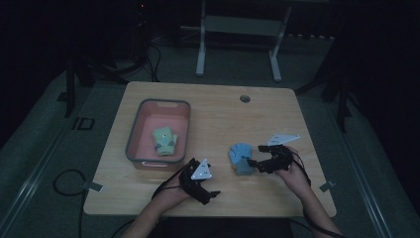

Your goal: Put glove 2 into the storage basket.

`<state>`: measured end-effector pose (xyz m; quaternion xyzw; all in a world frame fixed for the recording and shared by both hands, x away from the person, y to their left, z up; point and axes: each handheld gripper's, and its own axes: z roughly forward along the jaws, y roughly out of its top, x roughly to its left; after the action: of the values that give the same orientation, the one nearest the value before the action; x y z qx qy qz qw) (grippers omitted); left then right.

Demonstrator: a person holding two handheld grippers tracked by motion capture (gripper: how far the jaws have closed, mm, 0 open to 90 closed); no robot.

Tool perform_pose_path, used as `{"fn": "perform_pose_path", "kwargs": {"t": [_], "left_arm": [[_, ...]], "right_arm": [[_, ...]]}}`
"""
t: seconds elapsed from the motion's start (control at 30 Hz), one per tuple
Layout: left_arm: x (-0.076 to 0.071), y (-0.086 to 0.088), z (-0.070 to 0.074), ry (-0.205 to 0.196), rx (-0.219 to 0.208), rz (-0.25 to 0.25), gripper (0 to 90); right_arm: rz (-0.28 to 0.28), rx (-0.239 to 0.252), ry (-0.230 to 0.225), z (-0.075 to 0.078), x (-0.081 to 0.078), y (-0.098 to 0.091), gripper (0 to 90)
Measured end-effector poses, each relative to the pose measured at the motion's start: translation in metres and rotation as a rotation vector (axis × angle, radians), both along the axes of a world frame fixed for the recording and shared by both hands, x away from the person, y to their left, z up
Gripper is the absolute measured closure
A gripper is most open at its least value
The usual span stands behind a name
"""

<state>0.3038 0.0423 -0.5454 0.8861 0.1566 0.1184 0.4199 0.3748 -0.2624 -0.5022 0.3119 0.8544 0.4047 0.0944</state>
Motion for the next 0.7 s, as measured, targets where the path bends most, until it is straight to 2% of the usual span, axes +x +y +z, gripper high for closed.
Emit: {"fn": "perform_pose_path", "kwargs": {"t": [0.1, 0.17, 0.2, 0.27, 0.37, 0.43, 0.53, 0.63, 0.7], "left_arm": [[-0.001, -0.003, 0.003, 0.012, 0.005, -0.009, 3.5], [-0.002, -0.005, 0.006, 0.020, -0.006, -0.006, 3.4], [-0.003, -0.006, 0.007, 0.026, -0.014, -0.007, 3.5], [-0.005, -0.009, 0.010, 0.024, -0.003, -0.015, 3.4], [-0.005, -0.014, 0.014, 0.030, 0.012, -0.024, 3.4], [-0.004, -0.017, 0.016, 0.021, 0.024, -0.024, 3.5], [-0.002, -0.022, 0.020, 0.008, 0.035, -0.035, 3.5], [0.000, -0.027, 0.024, -0.005, 0.037, -0.046, 3.6], [0.001, -0.031, 0.026, -0.017, 0.042, -0.052, 3.6]], "right_arm": [[0.001, -0.020, -0.020, 0.004, -0.002, -0.007, 15.9], [-0.005, -0.026, -0.037, 0.007, -0.003, -0.013, 14.8], [-0.002, -0.025, -0.034, 0.008, -0.004, -0.014, 14.8], [0.000, -0.007, -0.038, 0.011, -0.007, -0.019, 14.7], [-0.002, 0.012, -0.025, 0.011, -0.009, -0.023, 13.8], [-0.006, 0.037, 0.005, 0.010, -0.009, -0.025, 12.5], [-0.032, 0.056, 0.026, 0.007, -0.009, -0.027, 11.6], [-0.024, 0.089, 0.037, 0.005, -0.009, -0.029, 11.7], [-0.035, 0.086, 0.030, 0.005, -0.009, -0.029, 13.5]]}}
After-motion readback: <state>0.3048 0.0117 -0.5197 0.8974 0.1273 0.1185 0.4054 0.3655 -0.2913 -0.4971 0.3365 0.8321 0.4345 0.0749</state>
